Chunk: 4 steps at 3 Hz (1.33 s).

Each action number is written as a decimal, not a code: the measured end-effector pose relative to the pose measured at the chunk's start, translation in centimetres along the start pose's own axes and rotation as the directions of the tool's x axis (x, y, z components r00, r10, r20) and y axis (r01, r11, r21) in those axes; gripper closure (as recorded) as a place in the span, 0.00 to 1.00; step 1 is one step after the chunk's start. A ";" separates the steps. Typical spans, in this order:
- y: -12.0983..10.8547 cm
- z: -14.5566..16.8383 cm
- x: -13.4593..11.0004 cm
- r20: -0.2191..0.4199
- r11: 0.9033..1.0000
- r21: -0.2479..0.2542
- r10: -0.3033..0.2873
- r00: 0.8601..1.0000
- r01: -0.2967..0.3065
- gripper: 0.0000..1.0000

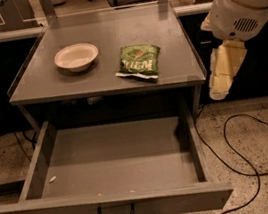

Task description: Place green jalapeno chip bag into top drawer

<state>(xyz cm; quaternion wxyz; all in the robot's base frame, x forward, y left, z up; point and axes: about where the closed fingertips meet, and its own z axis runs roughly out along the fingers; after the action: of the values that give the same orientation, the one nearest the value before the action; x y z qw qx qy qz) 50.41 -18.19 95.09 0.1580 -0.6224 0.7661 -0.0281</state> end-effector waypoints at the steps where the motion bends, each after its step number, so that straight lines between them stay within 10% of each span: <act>1: -0.7 1.0 -2.0 0.008 1.000 0.016 -0.001 1.000 0.001 0.00; 4: -5.5 6.5 -6.3 -0.015 1.000 -0.012 -0.002 1.000 0.002 0.00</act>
Offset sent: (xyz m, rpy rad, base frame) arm 0.0780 0.0671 -0.0313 -0.0002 0.0002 0.0110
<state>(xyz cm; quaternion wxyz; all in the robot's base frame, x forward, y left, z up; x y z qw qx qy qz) 58.48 -12.40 91.57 0.1485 -0.6238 0.7669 -0.0284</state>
